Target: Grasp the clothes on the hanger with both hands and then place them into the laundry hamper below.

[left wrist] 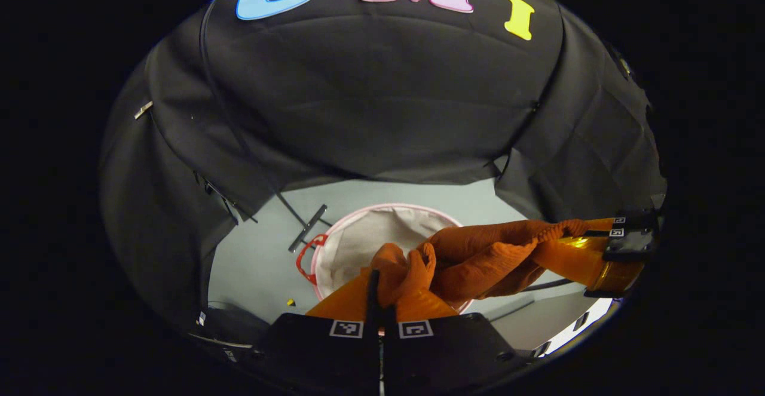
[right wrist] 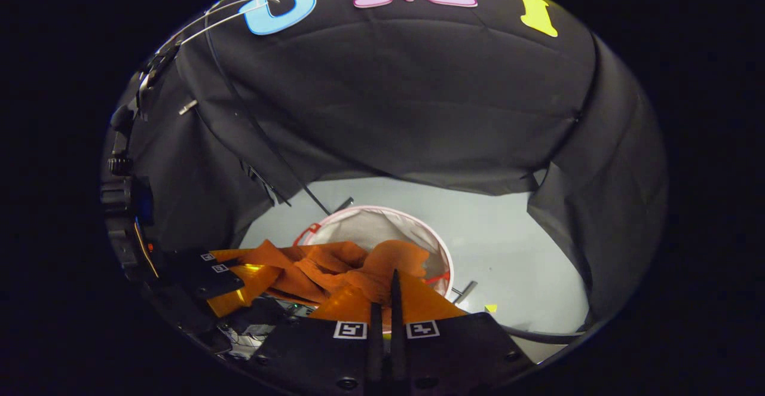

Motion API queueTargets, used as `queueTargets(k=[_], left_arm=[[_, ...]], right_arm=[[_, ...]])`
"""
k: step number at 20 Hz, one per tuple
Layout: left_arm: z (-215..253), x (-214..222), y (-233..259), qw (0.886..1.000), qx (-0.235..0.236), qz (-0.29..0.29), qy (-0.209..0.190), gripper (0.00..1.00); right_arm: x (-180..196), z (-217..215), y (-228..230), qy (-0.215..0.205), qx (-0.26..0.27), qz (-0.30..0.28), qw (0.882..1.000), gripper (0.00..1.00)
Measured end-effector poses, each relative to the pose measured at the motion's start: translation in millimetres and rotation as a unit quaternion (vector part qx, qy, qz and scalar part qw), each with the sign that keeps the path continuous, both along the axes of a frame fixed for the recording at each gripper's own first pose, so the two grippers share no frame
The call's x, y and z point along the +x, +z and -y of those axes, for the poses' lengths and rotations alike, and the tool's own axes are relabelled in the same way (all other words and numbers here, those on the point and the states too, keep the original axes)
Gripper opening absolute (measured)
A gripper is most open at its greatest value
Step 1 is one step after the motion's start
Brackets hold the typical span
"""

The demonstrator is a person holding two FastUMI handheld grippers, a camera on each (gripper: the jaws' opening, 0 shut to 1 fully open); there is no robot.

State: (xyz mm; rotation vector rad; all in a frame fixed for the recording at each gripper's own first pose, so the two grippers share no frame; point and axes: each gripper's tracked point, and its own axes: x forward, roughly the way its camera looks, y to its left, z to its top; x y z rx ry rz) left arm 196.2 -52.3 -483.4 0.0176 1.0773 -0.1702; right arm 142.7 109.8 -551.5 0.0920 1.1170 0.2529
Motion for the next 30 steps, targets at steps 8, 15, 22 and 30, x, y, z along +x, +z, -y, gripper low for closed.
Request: queueTargets(k=[8,15,22,30], left_arm=[[-9,-2,1,1.000,0.002,-0.006,0.004,0.96],[-12,-15,13,1.000,0.001,-0.005,-0.006,0.96],[-28,-24,71,0.998,-0.005,0.063,0.001,0.96],[-57,-34,195,0.980,-0.018,0.195,0.039,0.96]], right_arm=[[-7,9,-20,-0.002,-0.030,-0.027,0.999,0.97],[-17,3,-2,0.012,-0.031,-0.004,0.999,0.98],[-15,-4,65,0.000,-0.041,0.071,0.997,0.99],[-16,-11,181,-0.062,-0.011,0.169,0.984,0.99]])
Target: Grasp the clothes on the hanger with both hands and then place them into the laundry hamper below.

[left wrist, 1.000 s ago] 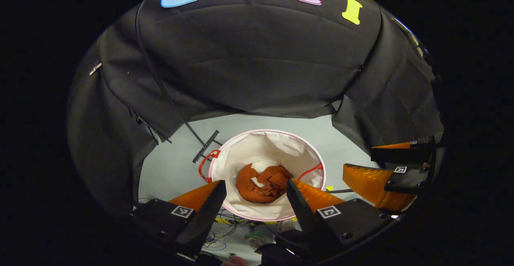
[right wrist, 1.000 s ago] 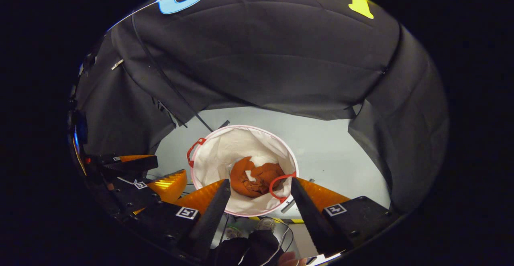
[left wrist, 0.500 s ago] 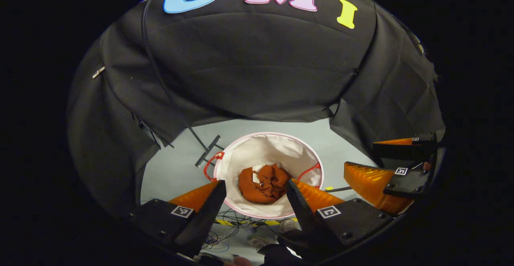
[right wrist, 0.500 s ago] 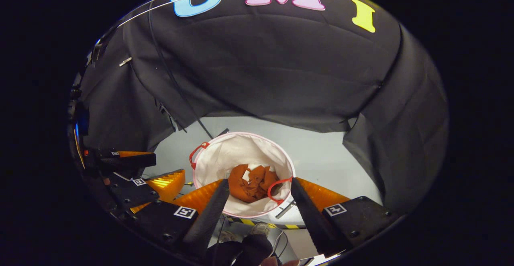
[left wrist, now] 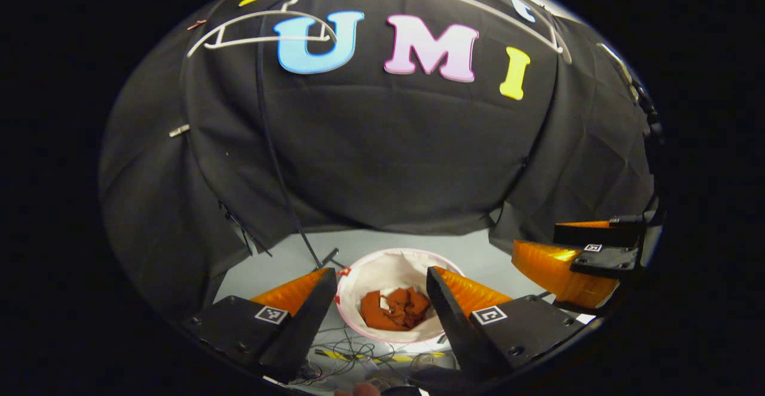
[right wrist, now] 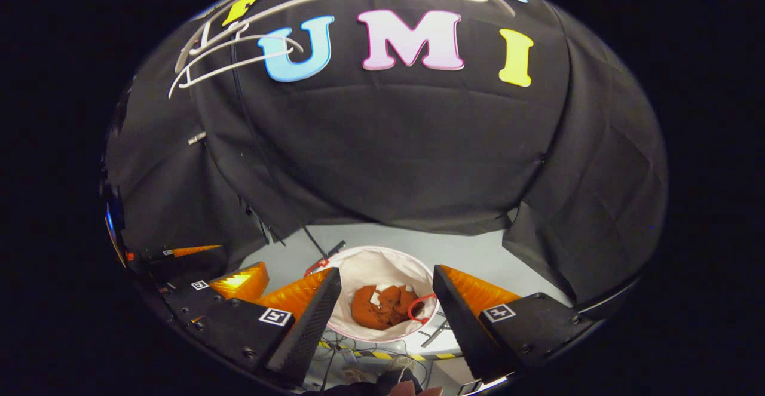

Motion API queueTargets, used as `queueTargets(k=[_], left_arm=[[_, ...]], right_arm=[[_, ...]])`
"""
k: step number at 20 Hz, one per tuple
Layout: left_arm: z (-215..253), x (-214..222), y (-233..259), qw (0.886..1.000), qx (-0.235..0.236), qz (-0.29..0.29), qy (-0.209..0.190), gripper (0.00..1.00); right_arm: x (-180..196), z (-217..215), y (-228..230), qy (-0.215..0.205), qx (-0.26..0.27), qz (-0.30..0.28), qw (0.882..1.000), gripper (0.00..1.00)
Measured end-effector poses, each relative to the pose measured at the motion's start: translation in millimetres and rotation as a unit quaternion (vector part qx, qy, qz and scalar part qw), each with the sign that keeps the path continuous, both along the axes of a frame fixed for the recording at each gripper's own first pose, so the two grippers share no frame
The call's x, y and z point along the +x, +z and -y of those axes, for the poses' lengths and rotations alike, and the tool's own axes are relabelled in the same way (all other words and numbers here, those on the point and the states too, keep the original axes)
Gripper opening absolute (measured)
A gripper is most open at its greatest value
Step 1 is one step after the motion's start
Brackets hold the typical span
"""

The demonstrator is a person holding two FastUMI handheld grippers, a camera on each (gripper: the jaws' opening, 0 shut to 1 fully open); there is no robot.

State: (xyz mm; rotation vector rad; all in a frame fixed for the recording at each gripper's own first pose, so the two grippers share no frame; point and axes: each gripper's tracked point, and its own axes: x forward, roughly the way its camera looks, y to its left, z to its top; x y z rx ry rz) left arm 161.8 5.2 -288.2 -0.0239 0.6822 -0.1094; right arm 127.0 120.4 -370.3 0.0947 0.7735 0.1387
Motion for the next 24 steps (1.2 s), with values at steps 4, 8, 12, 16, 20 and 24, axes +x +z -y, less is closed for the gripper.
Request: queueTargets(k=[4,8,12,16,20,24], left_arm=[[-21,-21,65,0.998,0.000,0.067,0.011,0.96],[-43,-36,118,0.992,0.003,0.125,0.012,0.95],[-49,-45,179,0.984,-0.017,0.175,0.015,0.96],[-53,-59,235,0.974,-0.036,0.224,0.022,0.96],[-63,-75,287,0.960,-0.011,0.277,0.032,0.92],[-52,-86,309,0.953,0.017,0.299,0.040,0.92]], right_arm=[[-4,6,68,-0.025,-0.002,0.069,0.997,0.99],[-14,11,133,-0.040,-0.005,0.127,0.991,0.99],[-20,11,198,-0.058,0.000,0.190,0.980,0.99],[-31,14,251,-0.069,0.011,0.243,0.968,0.99],[-43,23,295,-0.057,0.011,0.286,0.956,1.00],[-54,34,329,-0.041,0.016,0.321,0.946,0.98]])
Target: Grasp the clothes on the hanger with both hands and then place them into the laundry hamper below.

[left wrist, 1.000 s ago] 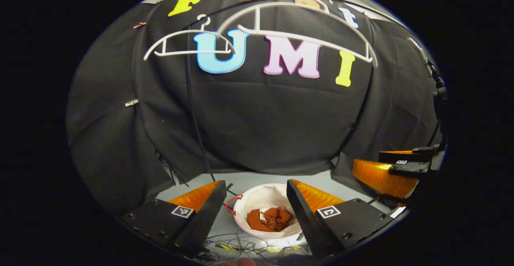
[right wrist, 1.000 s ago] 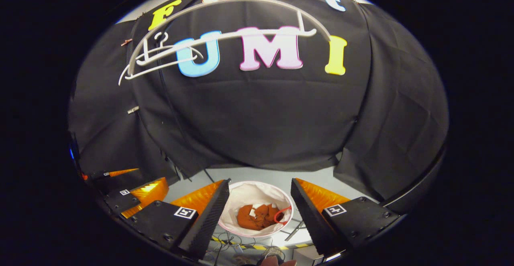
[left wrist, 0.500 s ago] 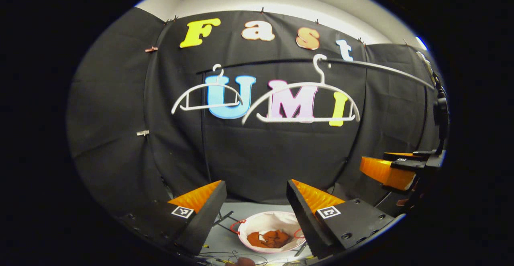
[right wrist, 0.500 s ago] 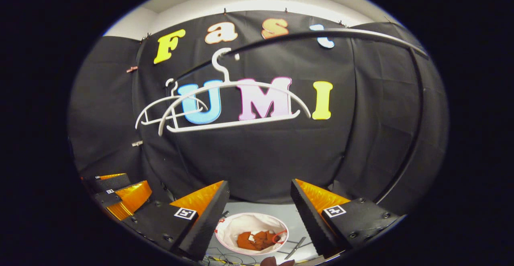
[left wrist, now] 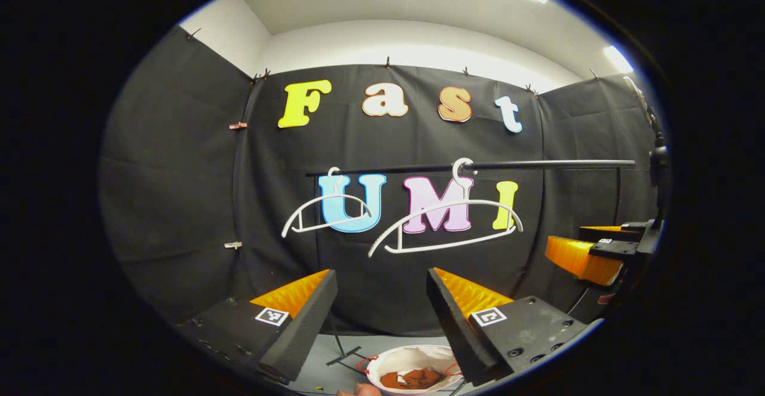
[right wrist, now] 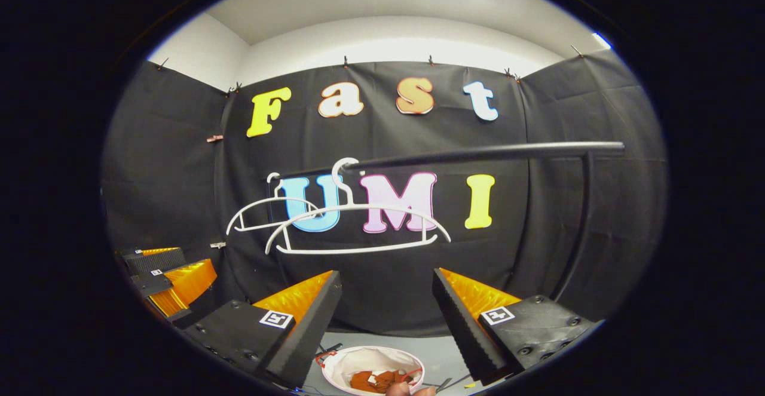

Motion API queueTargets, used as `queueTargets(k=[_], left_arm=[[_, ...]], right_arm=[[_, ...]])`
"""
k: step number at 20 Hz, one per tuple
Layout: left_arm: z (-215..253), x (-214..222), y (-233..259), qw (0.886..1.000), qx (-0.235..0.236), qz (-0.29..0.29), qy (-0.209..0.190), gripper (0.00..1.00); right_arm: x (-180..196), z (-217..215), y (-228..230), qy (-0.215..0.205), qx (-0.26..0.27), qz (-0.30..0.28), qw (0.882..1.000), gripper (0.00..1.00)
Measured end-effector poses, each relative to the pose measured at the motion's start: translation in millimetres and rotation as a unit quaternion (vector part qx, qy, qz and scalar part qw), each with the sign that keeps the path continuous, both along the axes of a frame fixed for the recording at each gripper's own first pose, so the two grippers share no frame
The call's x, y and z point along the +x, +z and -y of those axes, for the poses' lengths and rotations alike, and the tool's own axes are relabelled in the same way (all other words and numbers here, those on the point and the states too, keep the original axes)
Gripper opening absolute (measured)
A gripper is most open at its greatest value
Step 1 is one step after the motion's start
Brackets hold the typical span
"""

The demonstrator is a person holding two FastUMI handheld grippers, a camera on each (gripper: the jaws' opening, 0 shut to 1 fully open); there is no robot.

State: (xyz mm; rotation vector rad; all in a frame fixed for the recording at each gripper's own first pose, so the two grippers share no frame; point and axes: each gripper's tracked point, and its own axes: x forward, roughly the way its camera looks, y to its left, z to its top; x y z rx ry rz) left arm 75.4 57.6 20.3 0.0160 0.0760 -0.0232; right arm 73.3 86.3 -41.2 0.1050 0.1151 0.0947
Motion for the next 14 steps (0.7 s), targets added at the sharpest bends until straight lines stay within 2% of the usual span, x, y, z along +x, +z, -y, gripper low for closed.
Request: queueTargets(k=[1,8,9,10,11,12,14], left_arm=[[7,-6,5,1.000,0.004,0.004,0.003,0.92],[34,-29,31,0.999,0.004,0.033,0.014,0.92],[37,-32,32,0.999,0.008,0.033,0.015,0.92],[39,-33,34,0.999,0.011,0.034,0.015,0.95],[42,-33,33,0.999,0.012,0.034,0.015,0.92],[44,-33,33,0.999,0.011,0.033,0.014,0.95],[46,-34,35,0.999,0.011,0.033,0.013,0.92]], right_arm=[[-3,3,7,0.003,0.001,0.006,1.000,1.00],[-16,25,45,0.019,-0.001,0.051,0.999,0.98],[-18,29,47,0.019,-0.001,0.054,0.998,0.93],[-18,33,49,0.016,-0.003,0.057,0.998,0.93],[-19,36,51,0.015,-0.005,0.060,0.998,0.93],[-19,38,53,0.014,-0.004,0.062,0.998,0.95],[-20,39,53,0.016,-0.004,0.061,0.998,0.98]])
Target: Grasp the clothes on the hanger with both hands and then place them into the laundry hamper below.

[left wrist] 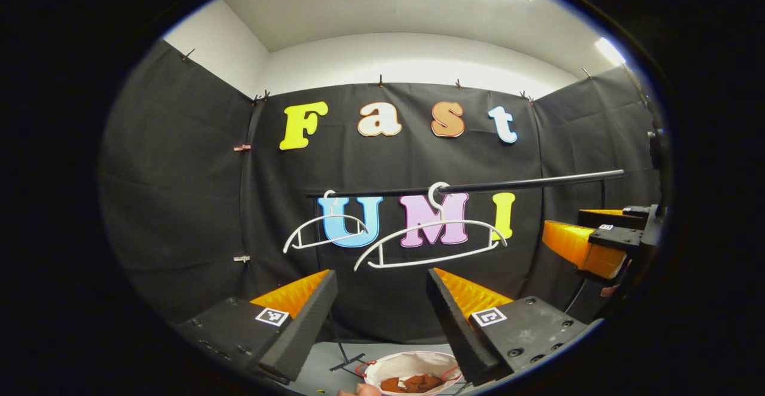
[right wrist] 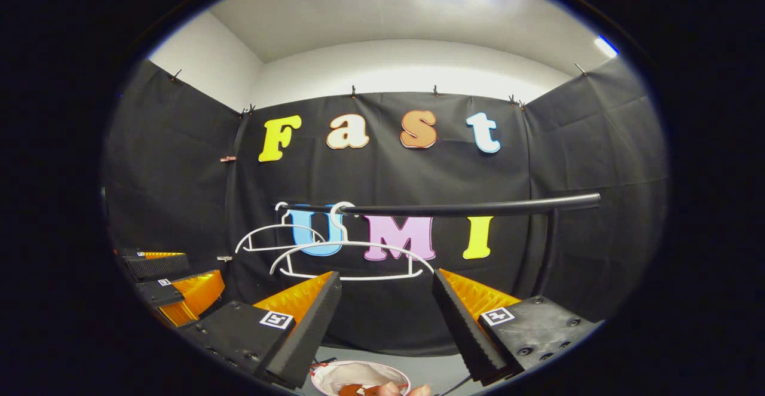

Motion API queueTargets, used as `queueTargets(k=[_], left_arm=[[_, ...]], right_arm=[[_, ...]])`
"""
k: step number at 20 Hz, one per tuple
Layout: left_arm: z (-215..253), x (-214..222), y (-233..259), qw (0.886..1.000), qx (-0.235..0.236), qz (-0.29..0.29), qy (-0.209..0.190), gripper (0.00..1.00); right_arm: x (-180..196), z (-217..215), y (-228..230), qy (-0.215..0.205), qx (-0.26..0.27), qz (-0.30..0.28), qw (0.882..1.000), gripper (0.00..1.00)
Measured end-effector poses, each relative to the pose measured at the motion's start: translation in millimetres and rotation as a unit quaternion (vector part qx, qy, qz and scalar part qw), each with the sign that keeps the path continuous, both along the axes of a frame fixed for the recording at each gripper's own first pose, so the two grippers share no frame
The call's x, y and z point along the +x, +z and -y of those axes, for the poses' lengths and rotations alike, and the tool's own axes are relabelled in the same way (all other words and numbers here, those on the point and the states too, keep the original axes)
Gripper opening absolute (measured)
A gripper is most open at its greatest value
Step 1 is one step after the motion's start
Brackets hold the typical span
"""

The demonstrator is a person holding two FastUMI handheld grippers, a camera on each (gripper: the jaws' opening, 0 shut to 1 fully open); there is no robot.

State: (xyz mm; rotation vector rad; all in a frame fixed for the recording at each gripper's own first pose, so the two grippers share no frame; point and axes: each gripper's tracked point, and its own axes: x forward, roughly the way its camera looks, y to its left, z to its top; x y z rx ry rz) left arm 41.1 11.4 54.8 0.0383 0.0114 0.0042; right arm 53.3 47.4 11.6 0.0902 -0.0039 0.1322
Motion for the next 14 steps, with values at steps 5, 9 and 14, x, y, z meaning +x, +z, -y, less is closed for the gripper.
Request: queueTargets(k=[5,9,14], left_arm=[[5.0,1.1,-1.3,1.000,0.008,-0.001,0.000,0.95],[4.0,2.0,-1.1,1.000,0.005,-0.002,0.004,0.95],[1.2,3.9,-1.9,1.000,0.001,-0.004,0.013,0.95]], right_arm=[[-0.1,6.6,5.0,-0.004,-0.005,0.008,1.000,0.93],[0.0,9.4,5.2,-0.007,-0.010,0.010,1.000,0.98],[0.5,10.4,-1.7,-0.008,-0.012,0.001,1.000,0.98]])
